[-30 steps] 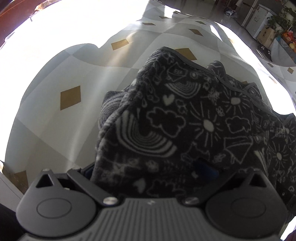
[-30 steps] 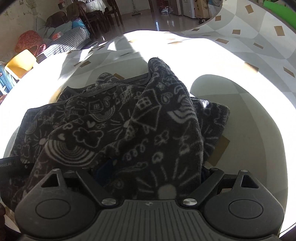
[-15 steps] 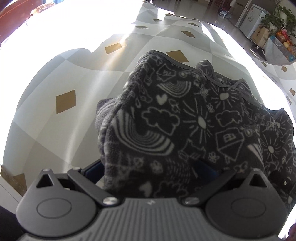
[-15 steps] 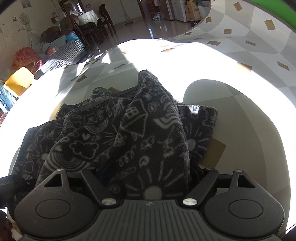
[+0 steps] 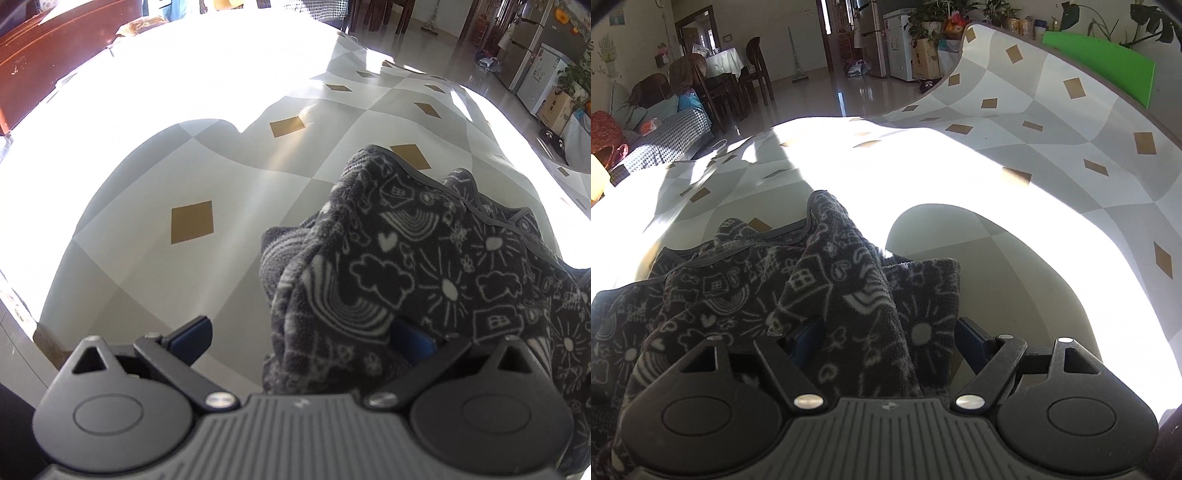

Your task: Fold clothes

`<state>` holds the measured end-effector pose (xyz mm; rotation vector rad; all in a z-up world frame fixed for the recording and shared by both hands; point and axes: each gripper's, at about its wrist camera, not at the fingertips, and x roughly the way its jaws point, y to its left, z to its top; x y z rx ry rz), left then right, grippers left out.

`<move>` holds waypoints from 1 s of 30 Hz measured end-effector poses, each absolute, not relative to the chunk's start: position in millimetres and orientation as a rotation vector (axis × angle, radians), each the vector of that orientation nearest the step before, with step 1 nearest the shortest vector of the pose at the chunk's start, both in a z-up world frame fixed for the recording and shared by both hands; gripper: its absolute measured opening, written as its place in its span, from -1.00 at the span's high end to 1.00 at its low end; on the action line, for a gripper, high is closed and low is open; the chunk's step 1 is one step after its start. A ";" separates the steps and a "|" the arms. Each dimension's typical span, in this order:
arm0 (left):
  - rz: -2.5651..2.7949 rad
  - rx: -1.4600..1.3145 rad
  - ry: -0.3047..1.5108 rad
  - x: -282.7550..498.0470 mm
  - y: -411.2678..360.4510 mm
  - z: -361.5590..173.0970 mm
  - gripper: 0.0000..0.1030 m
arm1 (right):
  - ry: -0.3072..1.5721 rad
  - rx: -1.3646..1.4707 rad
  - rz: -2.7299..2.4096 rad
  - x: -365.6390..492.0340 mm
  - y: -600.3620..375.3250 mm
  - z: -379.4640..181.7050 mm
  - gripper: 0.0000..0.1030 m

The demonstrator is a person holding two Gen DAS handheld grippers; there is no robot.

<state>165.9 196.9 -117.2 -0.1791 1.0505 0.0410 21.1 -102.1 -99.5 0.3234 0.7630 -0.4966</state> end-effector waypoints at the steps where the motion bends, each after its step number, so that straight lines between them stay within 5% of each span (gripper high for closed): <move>1: 0.041 -0.190 1.057 166.6 198.7 -118.1 -1.00 | 0.764 0.327 -0.505 21.9 -103.1 -99.7 -0.50; 15: -0.030 -0.282 1.176 180.4 194.8 -145.4 -1.00 | 0.825 0.511 -0.480 26.0 -118.2 -113.0 -0.61; 30: -0.316 -0.061 1.104 166.2 128.3 -134.7 -0.99 | 0.869 0.321 -0.114 39.5 -57.5 -120.7 -0.64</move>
